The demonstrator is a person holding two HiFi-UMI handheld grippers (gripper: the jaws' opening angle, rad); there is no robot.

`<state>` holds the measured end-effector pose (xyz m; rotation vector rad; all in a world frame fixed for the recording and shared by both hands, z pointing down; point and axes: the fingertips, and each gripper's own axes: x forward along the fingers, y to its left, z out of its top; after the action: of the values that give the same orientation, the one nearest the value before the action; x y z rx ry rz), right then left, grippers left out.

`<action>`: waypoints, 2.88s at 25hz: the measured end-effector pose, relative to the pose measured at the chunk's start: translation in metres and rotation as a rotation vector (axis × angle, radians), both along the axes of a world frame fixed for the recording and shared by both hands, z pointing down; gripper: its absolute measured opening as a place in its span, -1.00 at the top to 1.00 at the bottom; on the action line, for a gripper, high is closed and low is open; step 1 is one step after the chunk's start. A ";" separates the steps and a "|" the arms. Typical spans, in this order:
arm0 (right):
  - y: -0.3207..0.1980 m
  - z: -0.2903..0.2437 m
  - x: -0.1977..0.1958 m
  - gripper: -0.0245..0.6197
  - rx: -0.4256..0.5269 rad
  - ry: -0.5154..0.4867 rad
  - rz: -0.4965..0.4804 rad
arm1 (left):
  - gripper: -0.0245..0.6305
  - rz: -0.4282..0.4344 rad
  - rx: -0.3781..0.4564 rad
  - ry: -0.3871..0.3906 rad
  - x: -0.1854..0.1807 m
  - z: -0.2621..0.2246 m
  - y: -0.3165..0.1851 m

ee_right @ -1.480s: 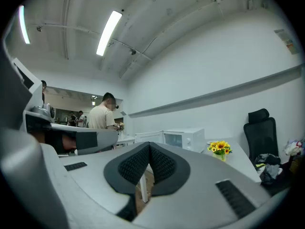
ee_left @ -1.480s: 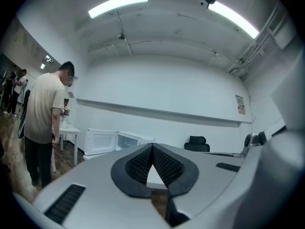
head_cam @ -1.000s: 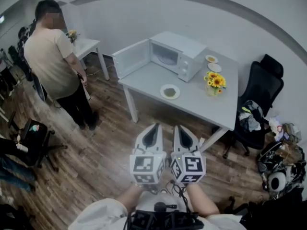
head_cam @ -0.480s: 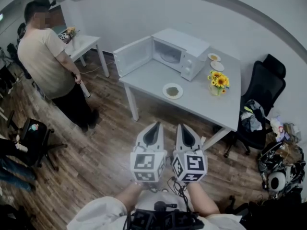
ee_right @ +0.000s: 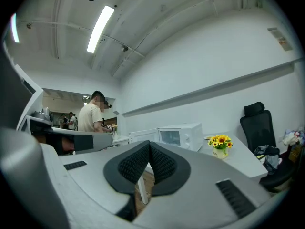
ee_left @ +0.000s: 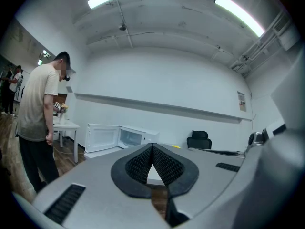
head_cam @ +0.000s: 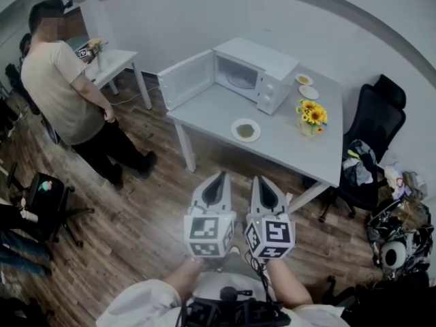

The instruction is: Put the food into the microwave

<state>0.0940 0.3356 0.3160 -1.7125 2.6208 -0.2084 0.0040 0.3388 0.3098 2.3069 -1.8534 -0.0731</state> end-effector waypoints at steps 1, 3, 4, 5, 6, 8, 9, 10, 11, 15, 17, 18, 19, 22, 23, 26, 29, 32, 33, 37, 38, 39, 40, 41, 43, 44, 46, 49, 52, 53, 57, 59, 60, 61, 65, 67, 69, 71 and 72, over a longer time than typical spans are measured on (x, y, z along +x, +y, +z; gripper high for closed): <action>-0.003 0.001 0.000 0.86 -0.003 -0.002 0.003 | 0.90 0.003 -0.001 -0.001 0.000 0.001 -0.003; -0.011 0.004 0.000 0.86 -0.006 -0.003 0.007 | 0.90 0.007 -0.005 -0.001 0.000 0.002 -0.009; -0.015 0.005 0.000 0.86 -0.007 -0.001 0.009 | 0.90 0.008 -0.008 -0.002 -0.001 0.004 -0.013; -0.019 0.007 0.000 0.86 -0.008 0.001 0.012 | 0.90 0.010 -0.013 -0.004 -0.001 0.006 -0.017; -0.023 0.008 -0.001 0.86 -0.009 0.002 0.013 | 0.90 0.012 -0.017 -0.007 -0.002 0.009 -0.021; -0.032 0.011 -0.003 0.86 -0.012 0.004 0.011 | 0.90 0.011 -0.021 -0.008 -0.004 0.012 -0.031; -0.037 0.012 -0.003 0.86 -0.014 0.005 0.009 | 0.90 0.008 -0.022 -0.006 -0.005 0.012 -0.036; -0.043 0.012 -0.004 0.86 -0.015 0.005 0.007 | 0.90 0.006 -0.023 -0.005 -0.005 0.012 -0.042; -0.049 0.011 -0.004 0.86 -0.014 0.005 0.007 | 0.90 0.005 -0.026 -0.007 -0.005 0.012 -0.048; -0.073 0.010 -0.001 0.86 -0.008 -0.002 0.015 | 0.90 0.001 -0.024 -0.011 -0.003 0.011 -0.071; -0.085 0.009 -0.001 0.86 -0.010 -0.004 0.018 | 0.90 0.000 -0.025 -0.010 -0.003 0.009 -0.082; -0.090 0.009 0.000 0.86 -0.012 -0.006 0.019 | 0.90 0.000 -0.028 -0.010 -0.003 0.009 -0.087; -0.096 0.008 0.000 0.86 -0.013 -0.008 0.019 | 0.90 0.000 -0.032 -0.011 -0.002 0.009 -0.093; -0.114 0.005 0.003 0.86 -0.014 -0.009 0.018 | 0.90 0.008 -0.041 -0.021 0.002 0.009 -0.110; -0.120 0.004 0.004 0.86 -0.015 -0.009 0.016 | 0.90 0.007 -0.040 -0.022 0.003 0.008 -0.116; -0.138 0.004 0.005 0.86 -0.019 -0.010 0.012 | 0.90 -0.002 -0.039 -0.017 0.004 0.006 -0.133; -0.155 0.005 0.005 0.86 -0.025 -0.012 0.006 | 0.90 -0.008 -0.048 -0.016 0.004 0.008 -0.149; -0.173 0.004 0.003 0.86 -0.028 -0.010 -0.002 | 0.90 -0.015 -0.057 -0.018 0.002 0.009 -0.167; -0.179 0.004 0.003 0.86 -0.030 -0.010 -0.006 | 0.90 -0.017 -0.061 -0.019 0.002 0.010 -0.172; -0.200 0.008 0.003 0.86 -0.043 -0.005 -0.019 | 0.90 -0.029 -0.068 -0.019 0.001 0.013 -0.193; -0.205 0.009 0.002 0.86 -0.045 -0.004 -0.022 | 0.90 -0.029 -0.071 -0.020 0.001 0.014 -0.198; -0.211 0.010 0.002 0.86 -0.047 -0.004 -0.024 | 0.90 -0.030 -0.074 -0.022 0.001 0.015 -0.203; -0.216 0.011 0.002 0.86 -0.049 -0.003 -0.026 | 0.90 -0.032 -0.078 -0.023 0.001 0.017 -0.208; -0.221 0.012 0.002 0.86 -0.052 -0.002 -0.029 | 0.90 -0.034 -0.081 -0.025 0.001 0.018 -0.213; -0.232 0.013 0.003 0.86 -0.057 -0.001 -0.033 | 0.90 -0.039 -0.085 -0.028 0.001 0.019 -0.222; -0.237 0.014 0.003 0.86 -0.058 0.000 -0.034 | 0.90 -0.041 -0.086 -0.030 0.000 0.019 -0.227; -0.247 0.014 0.004 0.86 -0.059 -0.001 -0.037 | 0.90 -0.046 -0.088 -0.034 0.000 0.019 -0.235; -0.260 0.016 0.006 0.86 -0.064 -0.004 -0.043 | 0.90 -0.053 -0.093 -0.045 0.000 0.023 -0.247; -0.272 0.018 0.006 0.86 -0.067 -0.008 -0.051 | 0.90 -0.059 -0.093 -0.050 -0.001 0.025 -0.258; -0.276 0.018 0.005 0.86 -0.067 -0.010 -0.054 | 0.90 -0.060 -0.095 -0.050 -0.001 0.025 -0.262; -0.288 0.021 0.002 0.86 -0.076 -0.011 -0.064 | 0.90 -0.063 -0.103 -0.049 -0.002 0.025 -0.272; -0.293 0.021 -0.002 0.86 -0.079 -0.010 -0.071 | 0.90 -0.071 -0.101 -0.050 -0.005 0.025 -0.277; -0.296 0.021 -0.004 0.86 -0.078 -0.010 -0.075 | 0.90 -0.075 -0.099 -0.050 -0.006 0.024 -0.280; -0.299 0.021 -0.006 0.86 -0.078 -0.010 -0.079 | 0.90 -0.077 -0.098 -0.048 -0.007 0.023 -0.283; -0.309 0.024 -0.012 0.86 -0.087 -0.006 -0.080 | 0.90 -0.078 -0.104 -0.038 -0.013 0.025 -0.294; -0.315 0.028 -0.016 0.86 -0.093 -0.002 -0.078 | 0.90 -0.075 -0.110 -0.039 -0.018 0.029 -0.300; -0.322 0.030 -0.020 0.86 -0.097 -0.001 -0.073 | 0.90 -0.071 -0.111 -0.035 -0.022 0.032 -0.308; -0.332 0.031 -0.025 0.86 -0.096 -0.001 -0.066 | 0.90 -0.063 -0.111 -0.030 -0.026 0.032 -0.318; -0.337 0.031 -0.029 0.86 -0.095 -0.001 -0.064 | 0.90 -0.059 -0.112 -0.029 -0.028 0.033 -0.323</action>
<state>0.0652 -0.0011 0.3474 -1.6555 2.7086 -0.3402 -0.0243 0.0156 0.3427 2.1899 -1.8890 0.0551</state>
